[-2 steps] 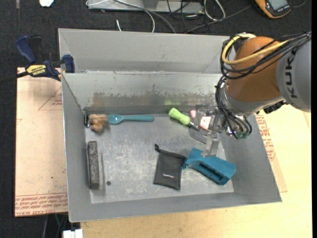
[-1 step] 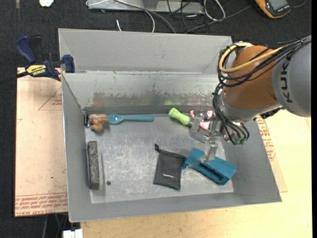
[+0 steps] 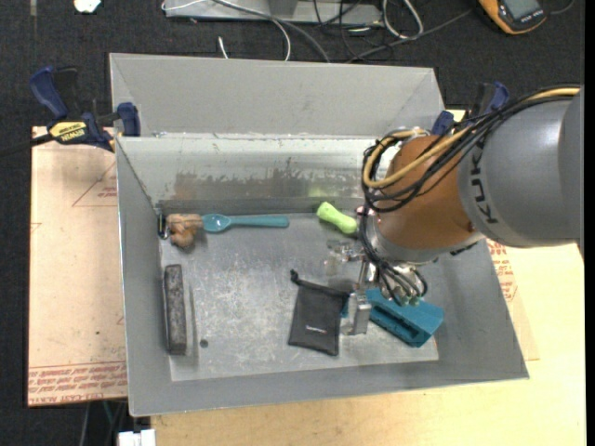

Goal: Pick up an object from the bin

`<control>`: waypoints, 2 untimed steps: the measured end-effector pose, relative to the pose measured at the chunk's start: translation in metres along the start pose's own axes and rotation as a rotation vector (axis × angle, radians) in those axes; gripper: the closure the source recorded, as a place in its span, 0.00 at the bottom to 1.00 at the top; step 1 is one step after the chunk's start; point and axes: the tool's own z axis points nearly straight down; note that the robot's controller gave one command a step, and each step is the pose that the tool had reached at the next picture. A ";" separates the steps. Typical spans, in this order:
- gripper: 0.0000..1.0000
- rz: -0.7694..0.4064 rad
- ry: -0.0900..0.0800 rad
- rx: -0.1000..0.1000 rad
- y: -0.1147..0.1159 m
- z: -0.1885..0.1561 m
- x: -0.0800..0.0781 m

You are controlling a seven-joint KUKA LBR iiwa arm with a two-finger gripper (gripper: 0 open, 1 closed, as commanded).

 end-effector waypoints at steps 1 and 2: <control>1.00 0.052 -0.012 0.004 0.022 0.028 -0.022; 1.00 0.052 -0.012 0.004 0.023 0.028 -0.022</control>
Offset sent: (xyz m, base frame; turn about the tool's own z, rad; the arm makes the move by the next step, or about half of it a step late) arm 0.0000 0.0000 0.0000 0.0000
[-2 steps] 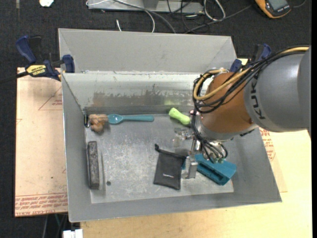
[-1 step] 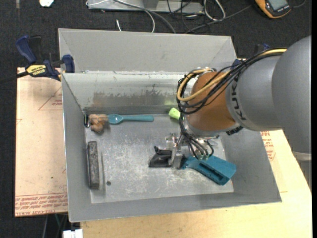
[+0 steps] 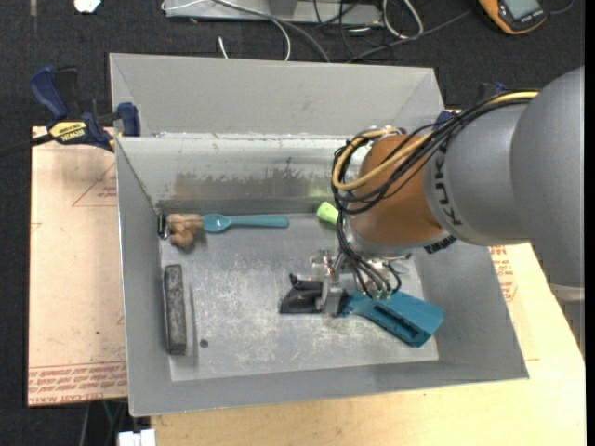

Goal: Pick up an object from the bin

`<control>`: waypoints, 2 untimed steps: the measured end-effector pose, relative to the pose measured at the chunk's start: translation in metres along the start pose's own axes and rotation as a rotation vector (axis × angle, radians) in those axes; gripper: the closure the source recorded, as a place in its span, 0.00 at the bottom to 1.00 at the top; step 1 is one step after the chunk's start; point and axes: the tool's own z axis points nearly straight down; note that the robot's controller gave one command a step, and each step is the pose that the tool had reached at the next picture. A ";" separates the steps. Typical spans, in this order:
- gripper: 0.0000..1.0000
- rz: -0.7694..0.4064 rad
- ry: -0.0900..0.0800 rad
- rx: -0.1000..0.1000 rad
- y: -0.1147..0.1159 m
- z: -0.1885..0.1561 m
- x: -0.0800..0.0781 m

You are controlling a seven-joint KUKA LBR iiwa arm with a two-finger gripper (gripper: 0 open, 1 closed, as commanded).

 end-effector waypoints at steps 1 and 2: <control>1.00 -0.242 0.007 0.002 0.010 0.001 -0.036; 1.00 -0.363 0.004 -0.002 -0.002 -0.063 -0.035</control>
Offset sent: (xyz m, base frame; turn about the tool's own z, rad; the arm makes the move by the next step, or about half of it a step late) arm 0.0090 -0.0302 0.1840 0.0116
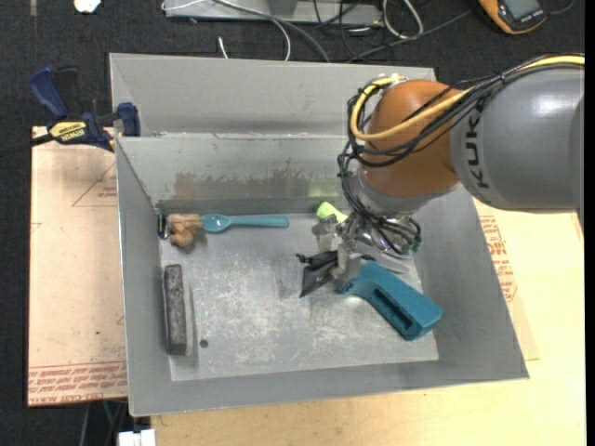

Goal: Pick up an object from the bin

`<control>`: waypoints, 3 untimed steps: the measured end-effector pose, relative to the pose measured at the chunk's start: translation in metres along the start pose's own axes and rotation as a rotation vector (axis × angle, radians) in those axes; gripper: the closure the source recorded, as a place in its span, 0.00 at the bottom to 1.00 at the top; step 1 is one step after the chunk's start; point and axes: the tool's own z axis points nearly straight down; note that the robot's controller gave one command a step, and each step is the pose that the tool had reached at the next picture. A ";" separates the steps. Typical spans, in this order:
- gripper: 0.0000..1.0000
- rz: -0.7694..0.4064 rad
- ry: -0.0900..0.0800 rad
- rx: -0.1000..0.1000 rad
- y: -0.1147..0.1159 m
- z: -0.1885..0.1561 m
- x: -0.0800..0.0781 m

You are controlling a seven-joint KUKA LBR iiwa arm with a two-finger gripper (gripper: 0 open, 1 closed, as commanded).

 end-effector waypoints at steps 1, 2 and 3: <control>1.00 0.112 -0.001 0.000 0.016 -0.083 0.014; 1.00 0.091 -0.023 0.007 0.010 -0.092 0.002; 1.00 0.094 -0.001 -0.003 -0.024 -0.079 0.037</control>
Offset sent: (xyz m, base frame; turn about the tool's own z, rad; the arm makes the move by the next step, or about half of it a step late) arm 0.0426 0.0019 -0.0650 0.2604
